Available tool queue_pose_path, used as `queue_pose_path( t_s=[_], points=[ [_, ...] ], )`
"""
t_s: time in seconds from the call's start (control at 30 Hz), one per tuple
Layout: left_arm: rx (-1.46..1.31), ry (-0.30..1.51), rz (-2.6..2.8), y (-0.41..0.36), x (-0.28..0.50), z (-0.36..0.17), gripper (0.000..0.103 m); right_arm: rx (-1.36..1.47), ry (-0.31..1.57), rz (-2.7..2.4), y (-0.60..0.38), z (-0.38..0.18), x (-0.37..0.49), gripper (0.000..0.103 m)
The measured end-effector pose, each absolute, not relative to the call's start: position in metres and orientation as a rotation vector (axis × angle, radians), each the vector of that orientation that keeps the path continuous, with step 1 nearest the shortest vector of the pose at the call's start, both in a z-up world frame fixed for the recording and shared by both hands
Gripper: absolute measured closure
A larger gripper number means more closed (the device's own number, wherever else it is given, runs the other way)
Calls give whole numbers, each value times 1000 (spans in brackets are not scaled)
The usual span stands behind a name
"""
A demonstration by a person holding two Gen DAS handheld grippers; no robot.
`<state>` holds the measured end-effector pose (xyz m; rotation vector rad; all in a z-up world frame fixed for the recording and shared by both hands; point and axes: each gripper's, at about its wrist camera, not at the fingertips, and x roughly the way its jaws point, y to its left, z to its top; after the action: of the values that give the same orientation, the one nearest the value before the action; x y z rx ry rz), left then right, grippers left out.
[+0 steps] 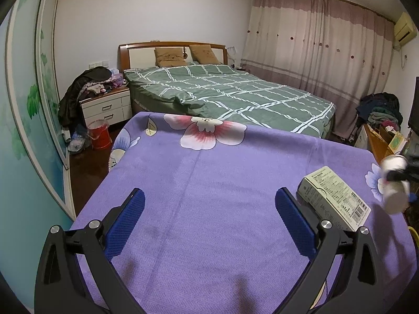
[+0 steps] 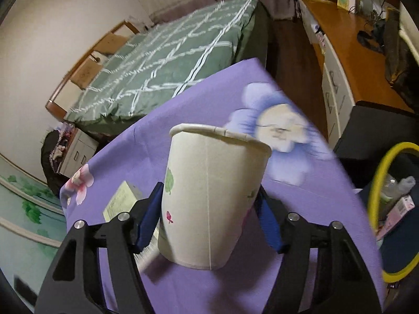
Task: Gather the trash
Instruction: 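Carry the paper cup to the bin and release it with the right gripper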
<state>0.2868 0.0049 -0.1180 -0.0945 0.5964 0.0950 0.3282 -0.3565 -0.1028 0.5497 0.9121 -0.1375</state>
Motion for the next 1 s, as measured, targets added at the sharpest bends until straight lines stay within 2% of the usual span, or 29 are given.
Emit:
queue_pose_path(
  t_s=[0.27,0.47,0.73,0.87,1.0],
  points=[
    [-89,597,96,4,287,-118,5,540,795,-327,-439,-103,222,39],
    [-70,589,94,0,286,-116,5,547,796,-505,-501,-123,165,38],
    [-25,573,75,-12,282,-114,5,590,843,-619,-549,-157,144,33],
    [-10,573,61,-19,280,-113,5,591,829,-645,-551,-157,144,24],
    [9,572,56,-25,279,-113,5,585,793,-625,-535,-152,153,23]
  ],
)
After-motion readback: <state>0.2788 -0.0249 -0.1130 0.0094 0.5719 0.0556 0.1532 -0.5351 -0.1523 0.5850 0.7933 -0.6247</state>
